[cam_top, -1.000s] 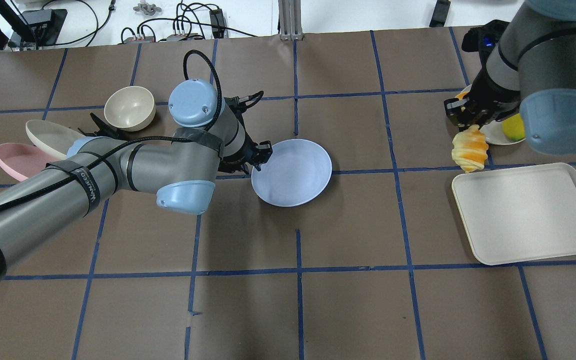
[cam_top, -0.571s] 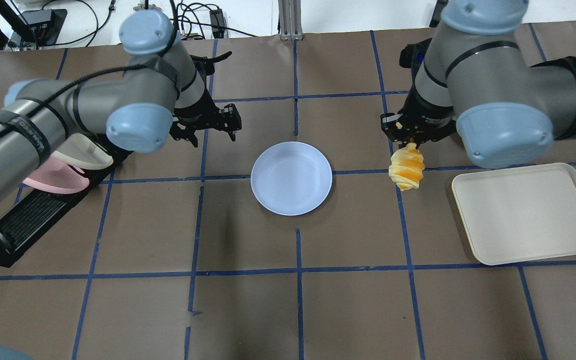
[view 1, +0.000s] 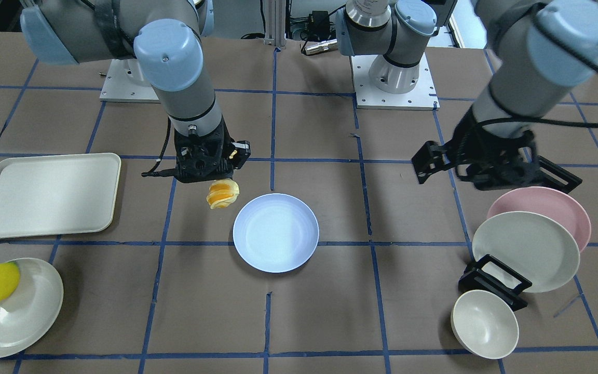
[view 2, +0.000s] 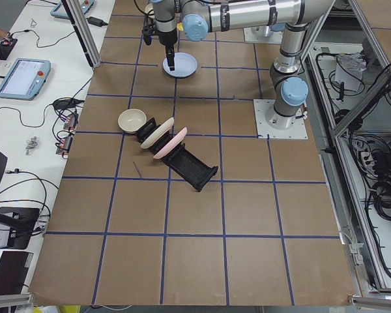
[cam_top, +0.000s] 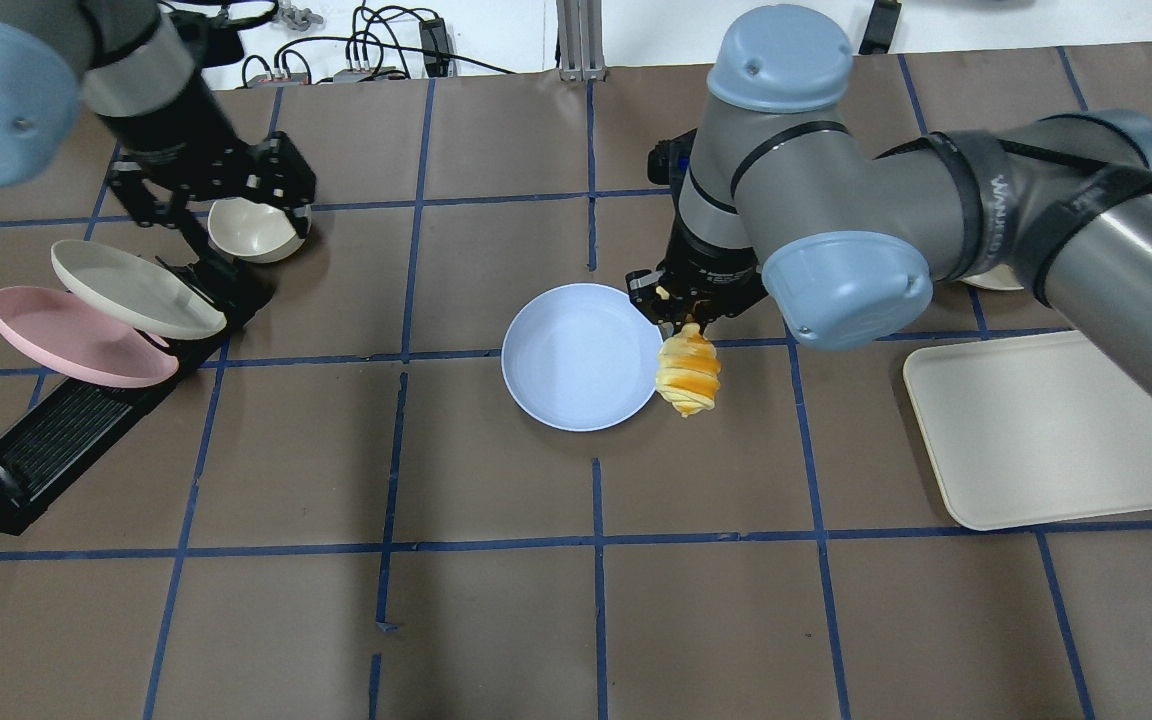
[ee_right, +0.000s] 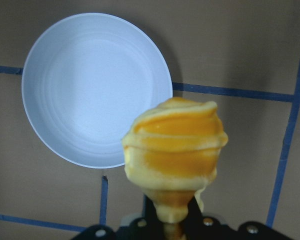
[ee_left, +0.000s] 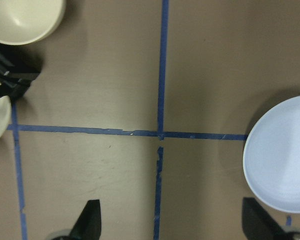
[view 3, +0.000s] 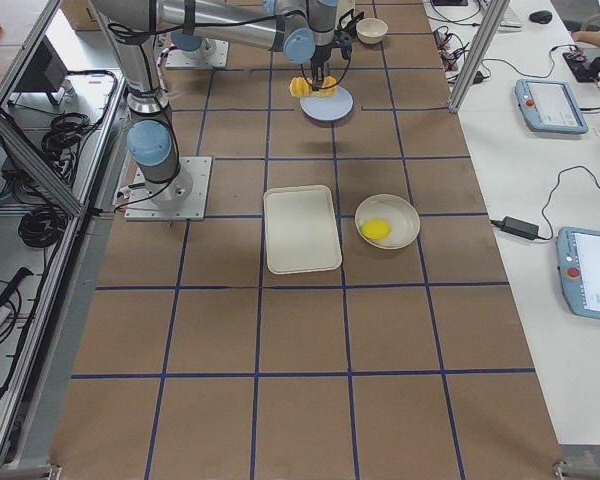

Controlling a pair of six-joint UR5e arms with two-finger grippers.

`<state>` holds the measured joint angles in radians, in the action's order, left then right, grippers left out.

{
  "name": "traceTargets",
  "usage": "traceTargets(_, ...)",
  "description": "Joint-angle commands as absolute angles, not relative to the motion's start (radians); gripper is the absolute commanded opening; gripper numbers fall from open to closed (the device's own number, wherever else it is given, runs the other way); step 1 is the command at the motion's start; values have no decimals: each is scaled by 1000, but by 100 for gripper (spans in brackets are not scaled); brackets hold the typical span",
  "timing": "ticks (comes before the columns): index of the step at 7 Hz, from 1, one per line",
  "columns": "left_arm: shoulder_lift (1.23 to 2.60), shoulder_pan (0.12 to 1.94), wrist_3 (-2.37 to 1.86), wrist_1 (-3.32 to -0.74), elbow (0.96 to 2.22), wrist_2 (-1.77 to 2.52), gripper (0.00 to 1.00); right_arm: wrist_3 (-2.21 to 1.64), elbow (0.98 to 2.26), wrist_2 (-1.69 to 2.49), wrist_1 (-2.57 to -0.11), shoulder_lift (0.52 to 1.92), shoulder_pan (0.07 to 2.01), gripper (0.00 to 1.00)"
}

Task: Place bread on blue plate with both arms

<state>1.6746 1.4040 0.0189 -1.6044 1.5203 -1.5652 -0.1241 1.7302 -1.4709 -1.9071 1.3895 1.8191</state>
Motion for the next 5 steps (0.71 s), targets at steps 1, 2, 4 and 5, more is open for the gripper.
traceTargets(1,1570,1276,44,-1732,1522,-1560,100,-149,1633,-1482,-1934,1288,1844,28)
traceTargets(2,1575,1293,37,-1711,1528,-1562,100,-270,1620,-1485,-2001,1238,1847,28)
traceTargets(4,1563,1348,37,-1675,1545,-1565,100,-337,1620,-1609,-2107,1165,1893,28)
traceTargets(5,1552,1388,26,-1651,1564,-1565,100,-377,1620,-1609,-2108,1158,1922,28)
